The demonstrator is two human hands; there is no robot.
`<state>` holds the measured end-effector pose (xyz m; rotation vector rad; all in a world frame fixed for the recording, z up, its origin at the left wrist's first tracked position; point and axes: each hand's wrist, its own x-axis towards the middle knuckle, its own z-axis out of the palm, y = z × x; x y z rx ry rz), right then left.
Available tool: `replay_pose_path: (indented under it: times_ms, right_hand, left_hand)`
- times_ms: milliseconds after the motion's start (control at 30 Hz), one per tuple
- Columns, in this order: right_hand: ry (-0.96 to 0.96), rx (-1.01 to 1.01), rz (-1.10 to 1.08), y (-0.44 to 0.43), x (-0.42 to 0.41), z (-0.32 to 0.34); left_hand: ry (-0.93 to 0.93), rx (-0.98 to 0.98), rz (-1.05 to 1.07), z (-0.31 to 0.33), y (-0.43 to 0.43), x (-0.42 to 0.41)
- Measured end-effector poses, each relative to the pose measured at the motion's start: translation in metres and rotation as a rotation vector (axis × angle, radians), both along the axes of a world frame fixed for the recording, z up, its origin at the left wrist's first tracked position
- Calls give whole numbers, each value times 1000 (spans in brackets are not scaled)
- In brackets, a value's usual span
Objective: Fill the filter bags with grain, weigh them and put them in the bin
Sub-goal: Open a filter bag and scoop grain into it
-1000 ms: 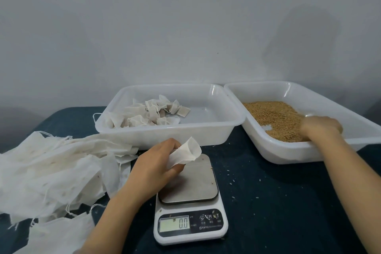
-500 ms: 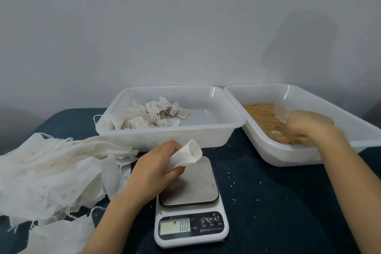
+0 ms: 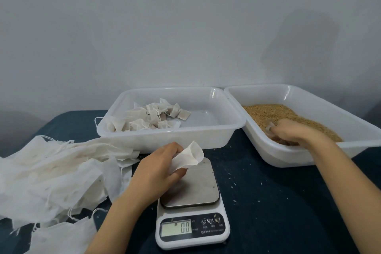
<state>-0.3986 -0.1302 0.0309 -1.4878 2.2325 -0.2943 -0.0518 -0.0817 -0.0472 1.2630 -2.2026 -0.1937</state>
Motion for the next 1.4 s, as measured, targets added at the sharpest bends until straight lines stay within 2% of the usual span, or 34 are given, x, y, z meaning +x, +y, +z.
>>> replay_pose_path:
  times_ms: [200, 433, 500, 633, 767, 900, 1067, 1233, 1400]
  right_hand:
    - [-173, -122, -121, 2, -11, -3]
    - [-208, -206, -160, 9, -19, 0]
    - [-281, -264, -173, 12, -19, 1]
    - [-391, -376, -139, 24, -18, 2]
    - [-397, -503, -35, 43, -18, 6]
    - [-386, -575, 97, 63, -11, 10]
    - [-563, -428, 313, 78, 19, 19]
    - [-522, -300, 549, 79, 39, 14]
    - [-488, -305, 591, 76, 44, 19]
  left_hand:
    - [15, -1, 13, 2, 1, -1]
    - [52, 17, 7, 2, 2, 1]
    - [135, 46, -2, 3, 1, -1]
    - [455, 135, -37, 8, 1, -1]
    - [573, 182, -26, 10, 0, 2]
    - [568, 217, -40, 9, -1, 3]
    - [477, 241, -16, 8, -4, 9]
    - [355, 247, 44, 3, -10, 21]
    - [292, 221, 106, 1, -11, 28]
